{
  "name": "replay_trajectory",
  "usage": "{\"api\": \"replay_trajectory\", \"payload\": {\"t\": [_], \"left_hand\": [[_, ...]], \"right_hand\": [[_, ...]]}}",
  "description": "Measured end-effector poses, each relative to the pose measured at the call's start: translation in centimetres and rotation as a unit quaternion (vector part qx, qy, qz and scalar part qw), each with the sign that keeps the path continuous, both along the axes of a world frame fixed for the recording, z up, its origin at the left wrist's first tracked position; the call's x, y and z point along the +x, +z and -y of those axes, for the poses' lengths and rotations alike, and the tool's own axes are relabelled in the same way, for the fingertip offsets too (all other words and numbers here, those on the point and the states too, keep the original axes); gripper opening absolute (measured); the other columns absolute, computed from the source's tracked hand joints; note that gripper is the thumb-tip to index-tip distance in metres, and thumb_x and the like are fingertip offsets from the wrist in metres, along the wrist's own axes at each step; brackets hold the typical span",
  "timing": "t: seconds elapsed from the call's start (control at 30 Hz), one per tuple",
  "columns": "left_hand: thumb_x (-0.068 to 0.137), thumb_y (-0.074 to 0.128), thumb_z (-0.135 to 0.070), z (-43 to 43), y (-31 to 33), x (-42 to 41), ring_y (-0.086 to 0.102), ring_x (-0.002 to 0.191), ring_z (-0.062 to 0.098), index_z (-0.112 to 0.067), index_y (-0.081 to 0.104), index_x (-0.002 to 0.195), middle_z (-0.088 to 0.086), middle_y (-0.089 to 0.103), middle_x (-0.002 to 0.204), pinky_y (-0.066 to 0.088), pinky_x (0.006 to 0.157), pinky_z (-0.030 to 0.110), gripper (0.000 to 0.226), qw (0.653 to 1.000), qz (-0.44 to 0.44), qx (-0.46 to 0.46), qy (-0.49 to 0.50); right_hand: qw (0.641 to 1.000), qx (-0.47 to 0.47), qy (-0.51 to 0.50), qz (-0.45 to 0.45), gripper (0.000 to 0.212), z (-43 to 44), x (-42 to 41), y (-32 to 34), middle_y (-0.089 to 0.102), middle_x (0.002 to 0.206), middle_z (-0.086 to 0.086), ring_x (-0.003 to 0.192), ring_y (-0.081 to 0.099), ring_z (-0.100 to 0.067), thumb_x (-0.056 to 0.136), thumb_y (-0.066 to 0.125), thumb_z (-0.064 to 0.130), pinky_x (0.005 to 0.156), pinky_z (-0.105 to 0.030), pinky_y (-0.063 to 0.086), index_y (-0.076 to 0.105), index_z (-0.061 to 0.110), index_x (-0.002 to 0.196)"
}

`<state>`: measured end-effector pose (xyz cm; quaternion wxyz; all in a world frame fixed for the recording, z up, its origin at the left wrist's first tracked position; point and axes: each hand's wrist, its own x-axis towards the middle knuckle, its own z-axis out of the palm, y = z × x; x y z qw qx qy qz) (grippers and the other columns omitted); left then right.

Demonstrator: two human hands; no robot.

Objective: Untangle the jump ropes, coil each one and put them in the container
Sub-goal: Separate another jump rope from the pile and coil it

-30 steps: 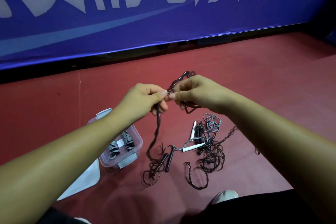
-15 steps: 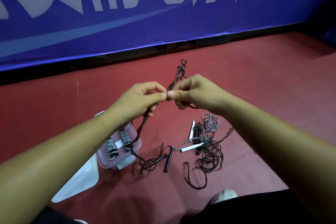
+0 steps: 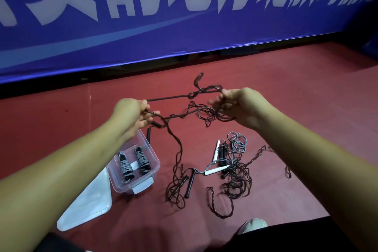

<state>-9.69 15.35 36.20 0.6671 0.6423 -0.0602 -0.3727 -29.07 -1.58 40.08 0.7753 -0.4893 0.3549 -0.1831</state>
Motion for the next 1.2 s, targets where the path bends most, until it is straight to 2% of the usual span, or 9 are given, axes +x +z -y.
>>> {"api": "replay_trajectory", "payload": {"t": [0.1, 0.17, 0.27, 0.43, 0.57, 0.7, 0.77, 0.97, 1.2], "left_hand": [[0.105, 0.033, -0.005, 0.1, -0.7, 1.1, 0.062, 0.042, 0.006, -0.014, 0.043, 0.081, 0.002, 0.045, 0.072, 0.036, 0.038, 0.013, 0.028, 1.000, 0.009, 0.027, -0.009], [0.101, 0.032, 0.001, 0.0, -0.7, 0.9, 0.059, 0.043, 0.009, -0.014, 0.044, 0.080, 0.003, 0.046, 0.070, 0.032, 0.039, 0.016, 0.029, 0.992, 0.078, 0.075, -0.059], [0.096, 0.036, 0.009, -0.7, -0.4, 0.1, 0.063, 0.052, 0.012, -0.013, 0.050, 0.082, 0.004, 0.056, 0.073, 0.035, 0.049, 0.023, 0.030, 0.960, 0.160, 0.125, -0.191], [0.087, 0.068, -0.002, -0.7, 0.7, -2.8, 0.055, 0.127, 0.009, -0.032, 0.049, 0.136, 0.000, 0.056, 0.139, 0.043, 0.104, 0.025, 0.060, 0.892, 0.207, 0.021, -0.402], [0.085, 0.069, -0.036, -0.5, 1.5, -4.4, 0.045, 0.133, -0.002, -0.030, 0.048, 0.143, -0.016, 0.053, 0.142, 0.033, 0.110, 0.017, 0.062, 0.835, 0.316, -0.036, -0.450], [0.097, 0.058, -0.026, 0.0, 1.2, -4.5, 0.065, 0.087, 0.013, -0.010, 0.065, 0.105, 0.005, 0.068, 0.086, 0.048, 0.086, 0.025, 0.020, 0.888, 0.268, -0.089, -0.362], [0.103, 0.044, -0.016, 0.4, 1.4, -4.0, 0.052, 0.056, 0.016, -0.008, 0.060, 0.088, -0.001, 0.045, 0.053, 0.043, 0.064, 0.026, 0.023, 0.934, 0.203, -0.117, -0.268], [0.104, 0.038, -0.009, 0.4, 1.5, -1.2, 0.035, 0.045, 0.012, -0.002, 0.058, 0.086, -0.006, 0.028, 0.041, 0.037, 0.050, 0.023, 0.028, 0.987, 0.076, -0.073, -0.118], [0.104, 0.031, -0.006, -0.1, 0.5, 2.2, 0.044, 0.040, 0.007, -0.014, 0.044, 0.073, -0.007, 0.033, 0.038, 0.037, 0.042, 0.012, 0.034, 0.998, -0.026, -0.054, 0.023]], "right_hand": [[0.985, 0.127, -0.068, 0.093, 0.025, 0.4, 0.3, 0.1, 0.048, 0.074, -0.005, 0.072, 0.061, -0.019, 0.103, 0.034, 0.004, 0.074, -0.032, 0.056, 0.047, 0.009, 0.082], [0.991, 0.083, -0.053, 0.093, 0.027, 0.3, 0.4, 0.4, 0.045, 0.074, -0.004, 0.053, 0.043, -0.012, 0.102, 0.033, 0.004, 0.047, -0.023, 0.043, 0.044, 0.012, 0.079], [0.999, 0.007, 0.011, 0.052, 0.024, 0.1, 0.3, 1.0, 0.048, 0.066, -0.004, 0.045, 0.028, -0.008, 0.099, 0.035, 0.006, 0.041, -0.018, 0.025, 0.048, 0.011, 0.080], [0.992, -0.040, 0.117, -0.010, 0.026, -1.7, 1.3, 1.1, 0.040, 0.059, 0.001, 0.046, 0.026, -0.008, 0.102, 0.036, 0.010, 0.041, -0.018, 0.017, 0.049, 0.011, 0.079], [0.991, 0.013, 0.131, 0.009, 0.030, -2.6, 1.9, 1.0, 0.045, 0.060, -0.002, 0.042, 0.024, -0.005, 0.103, 0.033, 0.007, 0.038, -0.016, 0.020, 0.049, 0.009, 0.078], [0.991, 0.078, 0.107, 0.023, 0.028, -2.1, 1.6, 0.8, 0.046, 0.058, -0.001, 0.038, 0.025, -0.002, 0.103, 0.034, 0.007, 0.035, -0.014, 0.021, 0.050, 0.007, 0.080], [0.992, 0.064, 0.111, 0.010, 0.026, -1.2, 1.2, 1.0, 0.034, 0.055, 0.005, 0.040, 0.020, -0.003, 0.102, 0.038, 0.010, 0.035, -0.016, 0.017, 0.051, 0.009, 0.079], [0.947, -0.129, 0.287, -0.058, 0.019, 0.3, -0.6, 0.6, 0.020, 0.056, 0.003, 0.046, 0.015, -0.010, 0.093, 0.057, 0.024, 0.045, -0.021, 0.012, 0.068, 0.010, 0.099], [0.985, -0.112, 0.134, -0.004, 0.028, 2.5, -0.9, -0.6, 0.030, 0.057, 0.000, 0.050, 0.029, -0.013, 0.104, 0.043, 0.011, 0.052, -0.025, 0.039, 0.056, 0.008, 0.080]]}}
